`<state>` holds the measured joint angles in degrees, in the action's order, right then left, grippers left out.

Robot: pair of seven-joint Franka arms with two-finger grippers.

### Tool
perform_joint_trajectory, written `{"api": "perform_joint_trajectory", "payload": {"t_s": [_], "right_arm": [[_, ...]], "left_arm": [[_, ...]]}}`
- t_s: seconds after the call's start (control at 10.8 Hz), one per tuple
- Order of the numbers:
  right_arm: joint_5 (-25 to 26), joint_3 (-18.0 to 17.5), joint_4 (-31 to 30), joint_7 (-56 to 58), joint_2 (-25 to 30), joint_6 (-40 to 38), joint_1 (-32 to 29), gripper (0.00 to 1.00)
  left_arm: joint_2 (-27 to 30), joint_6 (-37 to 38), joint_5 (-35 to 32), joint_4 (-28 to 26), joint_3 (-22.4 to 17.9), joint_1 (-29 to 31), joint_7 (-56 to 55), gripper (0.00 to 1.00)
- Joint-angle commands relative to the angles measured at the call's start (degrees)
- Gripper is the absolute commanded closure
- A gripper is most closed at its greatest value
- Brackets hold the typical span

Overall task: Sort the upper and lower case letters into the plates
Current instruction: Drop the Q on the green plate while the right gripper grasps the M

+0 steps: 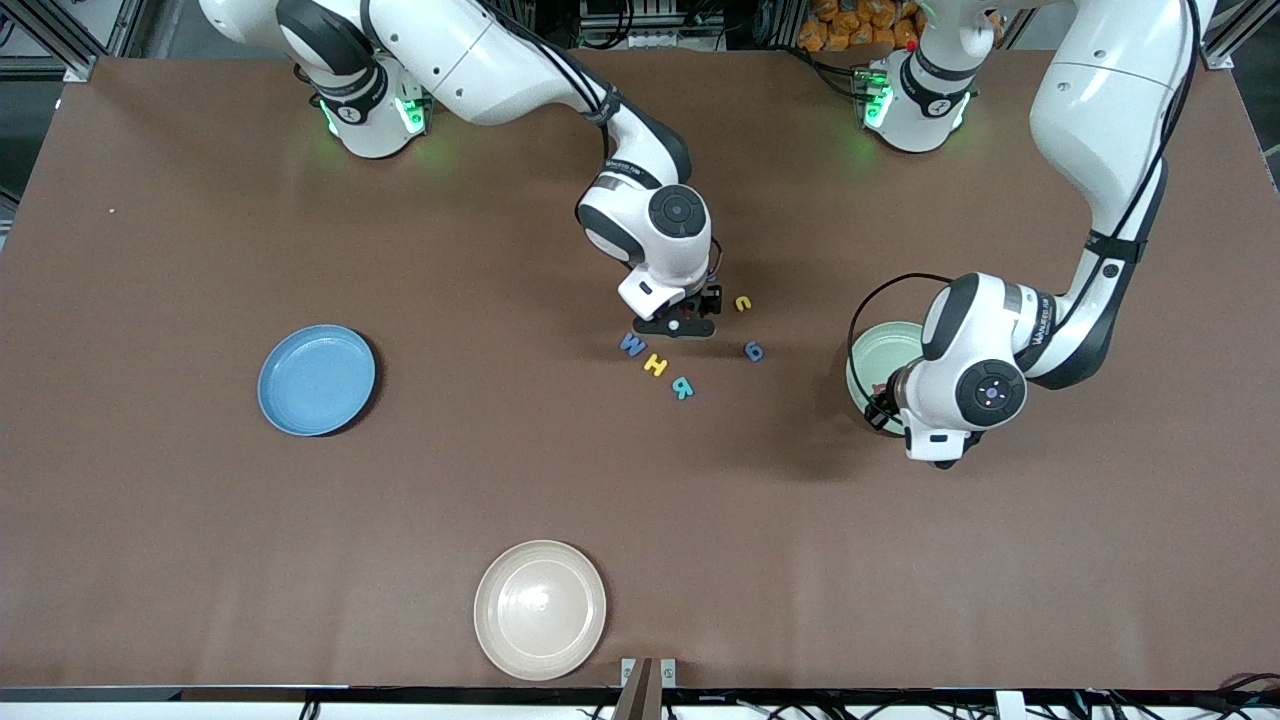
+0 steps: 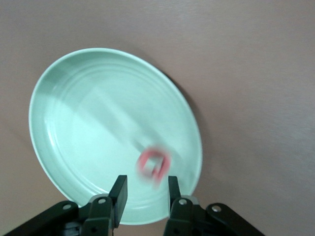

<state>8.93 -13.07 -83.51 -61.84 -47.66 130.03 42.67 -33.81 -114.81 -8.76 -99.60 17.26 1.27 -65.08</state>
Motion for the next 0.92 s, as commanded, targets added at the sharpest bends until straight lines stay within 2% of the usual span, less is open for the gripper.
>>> {"api": "perform_joint_trajectory", "payload": {"t_s": [0.0, 0.18, 0.28, 0.55, 0.83], "right_arm": [[1.8, 0.0, 1.6, -3.0, -1.9, 1.3, 0.5, 0.10], [2.4, -0.1, 1.4, -3.6, -1.9, 1.5, 0.6, 0.13], [2.5, -0.1, 1.3, -3.6, -1.9, 1.5, 0.7, 0.15], [3.7, -0.1, 1.1, -6.0, -1.8, 1.3, 0.9, 0.23], [5.5, -0.2, 0.8, -8.5, -1.8, 1.1, 1.0, 0.27]], "left_arm": [[4.9, -4.1, -1.2, -7.8, 0.5, 1.7, 1.0, 0.51], [6.6, -5.4, -1.2, -9.7, 0.8, 2.7, 1.0, 0.31], [6.6, -5.4, -1.2, -9.6, 0.8, 2.5, 1.0, 0.00], [6.7, -5.5, -1.3, -8.6, 2.0, 2.3, 1.2, 0.00], [5.8, -5.6, -4.2, -5.2, 2.1, 1.9, 1.8, 0.00]]}}
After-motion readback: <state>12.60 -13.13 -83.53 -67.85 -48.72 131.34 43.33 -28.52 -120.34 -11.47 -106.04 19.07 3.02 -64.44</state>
